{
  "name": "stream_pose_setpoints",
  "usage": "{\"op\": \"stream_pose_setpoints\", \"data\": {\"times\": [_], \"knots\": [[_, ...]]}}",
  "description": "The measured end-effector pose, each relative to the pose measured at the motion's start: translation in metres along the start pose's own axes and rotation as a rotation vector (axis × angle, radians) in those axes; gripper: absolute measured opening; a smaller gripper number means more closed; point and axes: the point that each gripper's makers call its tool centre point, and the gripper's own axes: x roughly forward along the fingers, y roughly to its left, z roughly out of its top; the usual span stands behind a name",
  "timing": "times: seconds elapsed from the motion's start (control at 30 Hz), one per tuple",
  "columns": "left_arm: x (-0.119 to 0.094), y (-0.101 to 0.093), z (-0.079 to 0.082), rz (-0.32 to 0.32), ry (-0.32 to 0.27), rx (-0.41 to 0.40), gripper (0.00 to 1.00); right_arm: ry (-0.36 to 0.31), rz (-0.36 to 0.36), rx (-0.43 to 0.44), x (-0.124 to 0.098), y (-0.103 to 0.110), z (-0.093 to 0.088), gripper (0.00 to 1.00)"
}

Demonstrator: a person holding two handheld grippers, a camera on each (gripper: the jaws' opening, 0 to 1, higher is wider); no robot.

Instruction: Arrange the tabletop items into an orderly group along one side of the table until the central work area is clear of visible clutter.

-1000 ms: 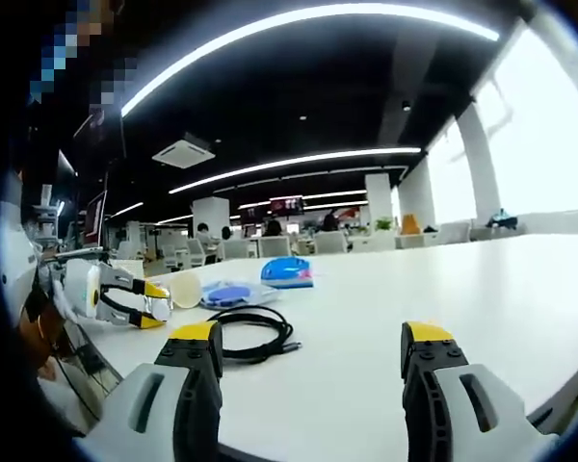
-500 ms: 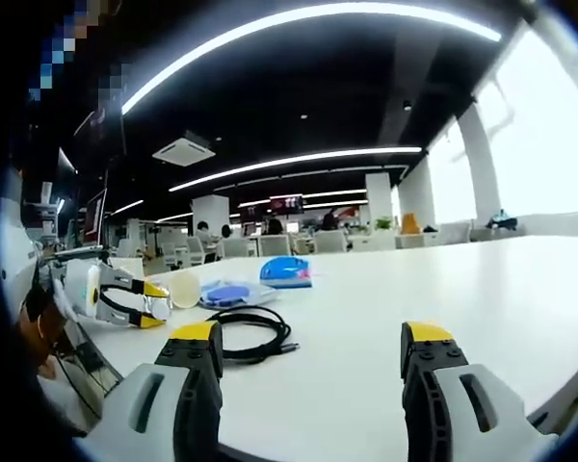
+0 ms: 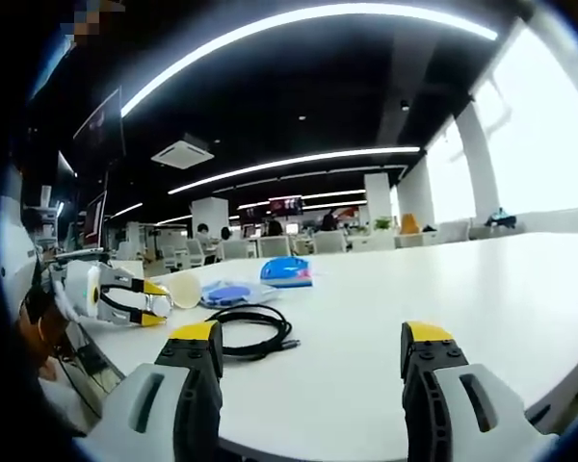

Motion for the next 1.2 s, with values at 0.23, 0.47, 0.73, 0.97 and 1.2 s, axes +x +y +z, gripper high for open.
{"op": "stream_pose_setpoints", "data": {"times": [0.23,0.47,0.73,0.97,1.2], "knots": [[-0.005,0.009,-0.001,0.023,-0.001,-0.038,0.22,-0.013,-0.013,0.005,-0.002,-0.005,0.003,0.73],[-0.013,0.018,-0.002,0.026,0.002,-0.084,0.21,-0.017,-0.013,0.001,-0.003,-0.004,0.005,0.73],[-0.020,0.030,-0.005,0.059,-0.020,-0.153,0.21,-0.029,-0.001,-0.004,-0.002,0.000,0.007,0.73],[-0.024,0.050,-0.016,0.116,-0.030,-0.269,0.21,-0.030,0.002,-0.016,-0.002,0.000,0.010,0.73],[-0.024,0.065,-0.026,0.148,-0.041,-0.348,0.21,-0.004,0.059,-0.125,0.003,0.017,0.008,0.72]]}}
